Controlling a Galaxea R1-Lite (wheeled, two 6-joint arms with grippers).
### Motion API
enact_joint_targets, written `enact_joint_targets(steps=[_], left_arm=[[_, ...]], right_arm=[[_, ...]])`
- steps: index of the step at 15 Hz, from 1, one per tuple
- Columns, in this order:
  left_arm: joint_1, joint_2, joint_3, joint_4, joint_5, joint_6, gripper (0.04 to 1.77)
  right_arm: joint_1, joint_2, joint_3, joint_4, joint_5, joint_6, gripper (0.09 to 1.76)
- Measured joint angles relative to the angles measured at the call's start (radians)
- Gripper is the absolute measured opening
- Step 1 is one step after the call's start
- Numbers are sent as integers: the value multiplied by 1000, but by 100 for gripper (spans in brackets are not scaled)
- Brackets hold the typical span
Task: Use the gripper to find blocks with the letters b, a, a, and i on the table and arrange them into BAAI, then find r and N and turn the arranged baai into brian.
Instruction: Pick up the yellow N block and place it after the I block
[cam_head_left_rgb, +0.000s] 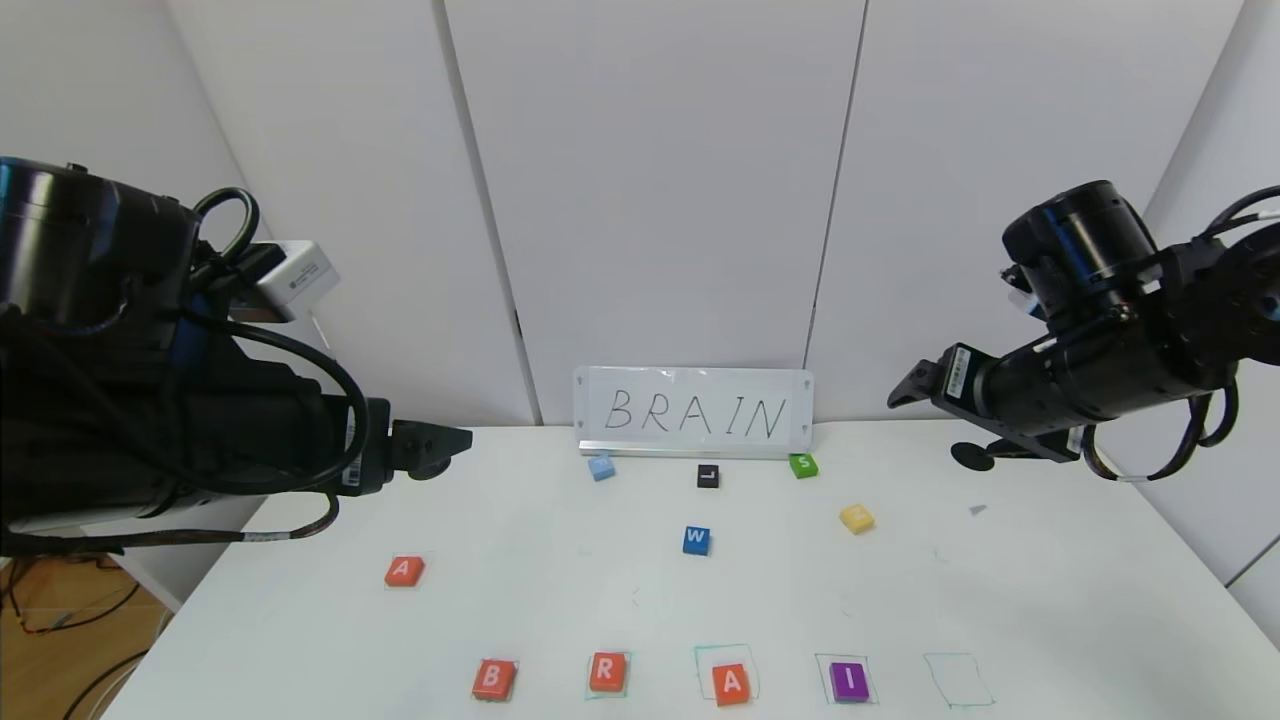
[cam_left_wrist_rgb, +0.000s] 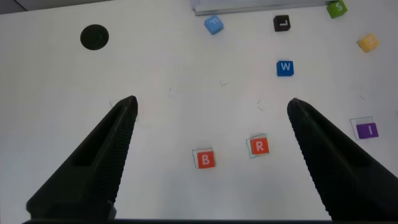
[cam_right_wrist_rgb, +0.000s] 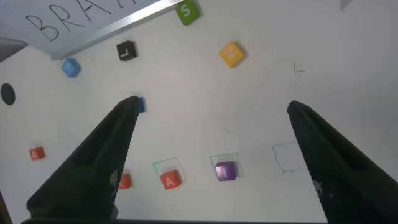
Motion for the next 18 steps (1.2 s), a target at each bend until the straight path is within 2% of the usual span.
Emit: enact_joint_targets(steps=[4,10,18], left_arm=[[1,-4,3,0,0,4,172],[2,0,5,-1,1,11,172],[10,14,8,-2,0,21,172]], right_arm=[[19,127,-167,127,0,173,171],[7,361,-442,272,2,280,171],[-38,553,-481,232,5,321,171]])
